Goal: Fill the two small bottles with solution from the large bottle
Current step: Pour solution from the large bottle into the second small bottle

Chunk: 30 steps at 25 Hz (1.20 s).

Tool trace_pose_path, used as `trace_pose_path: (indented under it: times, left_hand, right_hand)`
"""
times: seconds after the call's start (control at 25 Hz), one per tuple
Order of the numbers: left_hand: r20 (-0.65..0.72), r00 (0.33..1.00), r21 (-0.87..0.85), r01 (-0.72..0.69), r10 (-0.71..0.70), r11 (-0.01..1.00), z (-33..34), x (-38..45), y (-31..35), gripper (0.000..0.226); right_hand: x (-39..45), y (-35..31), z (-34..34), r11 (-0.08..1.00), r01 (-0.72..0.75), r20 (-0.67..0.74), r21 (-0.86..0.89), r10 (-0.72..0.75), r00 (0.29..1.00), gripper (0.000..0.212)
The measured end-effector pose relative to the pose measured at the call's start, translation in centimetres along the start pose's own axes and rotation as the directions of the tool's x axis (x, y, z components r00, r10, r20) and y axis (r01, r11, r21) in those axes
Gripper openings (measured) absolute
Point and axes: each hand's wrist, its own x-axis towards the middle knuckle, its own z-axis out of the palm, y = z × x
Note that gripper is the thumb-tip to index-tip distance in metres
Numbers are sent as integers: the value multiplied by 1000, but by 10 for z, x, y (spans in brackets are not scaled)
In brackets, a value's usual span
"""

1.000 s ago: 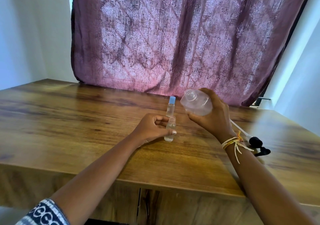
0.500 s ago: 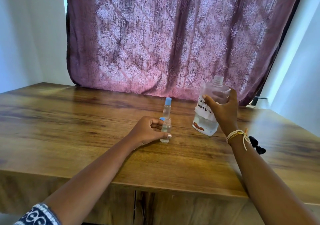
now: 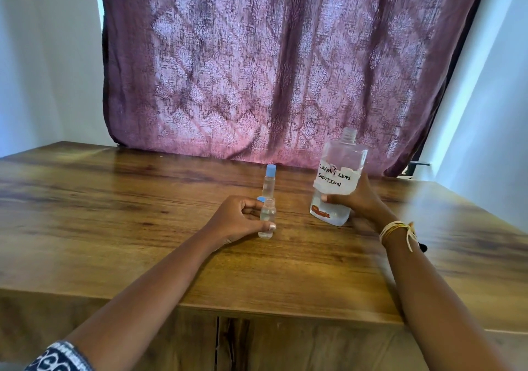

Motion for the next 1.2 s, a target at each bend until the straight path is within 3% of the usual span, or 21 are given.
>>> trace_pose_path:
  times: [0.12, 0.36, 0.52, 0.8, 1.04, 1.2]
  left_hand:
    - [1, 1000, 4, -11, 11, 1000, 0, -2, 2, 32]
    - [-6, 1000, 39, 9, -9, 999, 0, 0, 1, 45]
    - [-7, 1000, 54, 8, -8, 999, -1, 0, 1, 46]
    - [-24, 999, 48, -35, 36, 998, 1, -8, 5, 31]
    - [-32, 998, 79, -52, 54, 996, -1, -13, 9, 29]
    - [-49, 998, 93, -36, 41, 995, -5, -18, 9, 29]
  right_hand:
    - [-7, 5, -3, 998, -61, 52, 10, 60, 997, 50]
    - [-8, 7, 2, 966, -257, -110, 30, 258, 960, 76]
    - [-10, 10, 5, 938, -328, -121, 112, 340, 933, 80]
    - [-20, -3, 10, 909, -402, -271, -110, 362, 892, 102]
    - [-53, -23, 33, 784, -578, -468, -227, 432, 770, 86]
    - [-69, -34, 54, 812, -490, -399, -318, 354, 846, 37]
